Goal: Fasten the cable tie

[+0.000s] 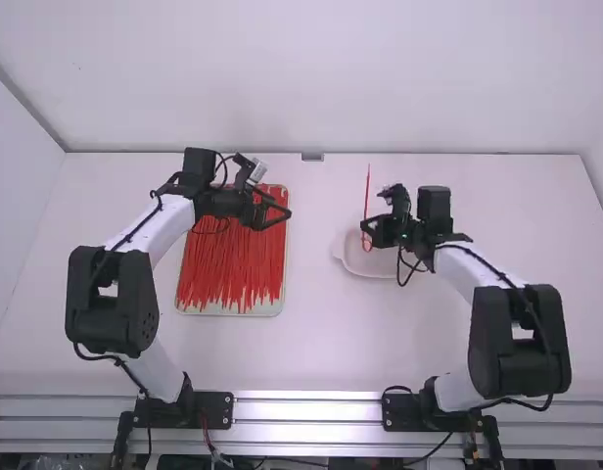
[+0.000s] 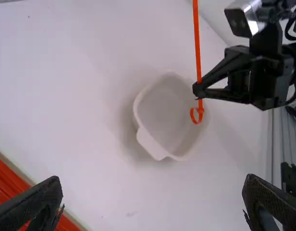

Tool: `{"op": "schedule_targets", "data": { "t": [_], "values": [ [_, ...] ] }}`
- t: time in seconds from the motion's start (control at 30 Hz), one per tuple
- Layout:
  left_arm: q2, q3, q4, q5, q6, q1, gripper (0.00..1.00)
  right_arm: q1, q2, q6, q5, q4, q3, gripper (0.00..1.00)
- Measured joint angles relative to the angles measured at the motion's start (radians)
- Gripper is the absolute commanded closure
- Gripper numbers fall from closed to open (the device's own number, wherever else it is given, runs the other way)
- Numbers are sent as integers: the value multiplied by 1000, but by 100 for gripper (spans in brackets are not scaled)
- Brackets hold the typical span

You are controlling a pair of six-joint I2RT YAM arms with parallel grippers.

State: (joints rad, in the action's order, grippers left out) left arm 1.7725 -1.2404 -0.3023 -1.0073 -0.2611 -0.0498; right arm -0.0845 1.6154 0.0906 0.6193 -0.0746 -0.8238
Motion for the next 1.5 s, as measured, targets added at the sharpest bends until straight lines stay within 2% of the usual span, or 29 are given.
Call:
{"op": "schedule_targets", "data": {
  "t": [0.13,0.23,0.43,0.53,0.57,0.83,1.03,1.3,1.5],
  "values": [
    [0,4,14,10,-2,0,3,-22,0,12,-124,-18,34,100],
    [0,24,39,14,-2,0,1,-68,0,39,-239,-84,75,100],
    [0,42,47,15,-2,0,1,-109,2,60,-337,-117,111,100],
    [0,42,47,17,-2,0,1,-109,3,64,-362,-119,112,89],
    [0,42,47,16,-2,0,1,-109,3,69,-367,-120,112,1],
    [0,42,45,17,-2,0,1,-108,3,70,-376,-123,112,1],
    [0,42,-17,17,2,13,1,-95,-20,98,-377,-20,113,1],
    [-57,35,-133,51,3,87,1,-86,-238,109,-379,154,113,1],
    [-121,26,-195,83,3,96,1,-119,-360,109,-386,213,113,1]
  ]
}}
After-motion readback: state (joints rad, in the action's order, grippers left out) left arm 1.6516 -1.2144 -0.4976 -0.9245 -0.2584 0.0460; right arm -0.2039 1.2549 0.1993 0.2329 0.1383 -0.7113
